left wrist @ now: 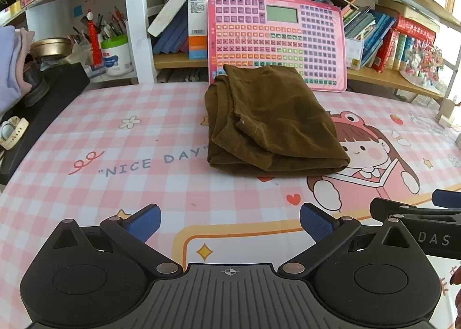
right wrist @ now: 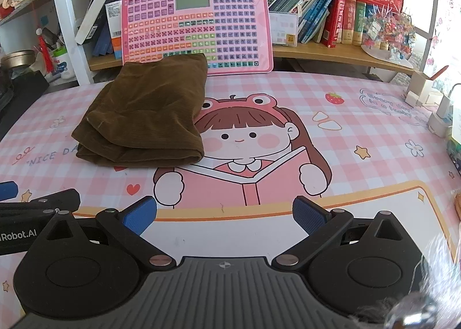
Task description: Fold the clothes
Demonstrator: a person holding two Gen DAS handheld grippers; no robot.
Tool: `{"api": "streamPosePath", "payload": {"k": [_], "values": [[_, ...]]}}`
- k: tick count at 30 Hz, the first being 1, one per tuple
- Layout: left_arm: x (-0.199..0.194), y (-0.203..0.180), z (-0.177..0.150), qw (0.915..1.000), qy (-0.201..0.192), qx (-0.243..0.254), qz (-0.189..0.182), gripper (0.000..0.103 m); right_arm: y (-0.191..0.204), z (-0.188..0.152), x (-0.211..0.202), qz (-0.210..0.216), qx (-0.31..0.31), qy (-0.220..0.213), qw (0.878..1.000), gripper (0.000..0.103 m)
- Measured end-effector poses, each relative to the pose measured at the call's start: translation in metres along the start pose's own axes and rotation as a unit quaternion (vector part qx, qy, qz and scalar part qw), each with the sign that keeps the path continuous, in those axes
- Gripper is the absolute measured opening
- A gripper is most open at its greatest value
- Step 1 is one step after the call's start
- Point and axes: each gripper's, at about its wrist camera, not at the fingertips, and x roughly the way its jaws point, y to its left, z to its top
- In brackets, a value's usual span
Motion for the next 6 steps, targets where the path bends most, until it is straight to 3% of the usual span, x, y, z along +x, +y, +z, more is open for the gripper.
{"api": "streamPosePath", "payload": {"k": [6], "values": [[-0.0001, -0.0008, -0.0003, 1.0, 0.002, 0.004, 0.002, 0.103, 0.0004, -0.0004, 0.0003, -0.002, -0.001, 0.002, 1.0, 0.102]]}}
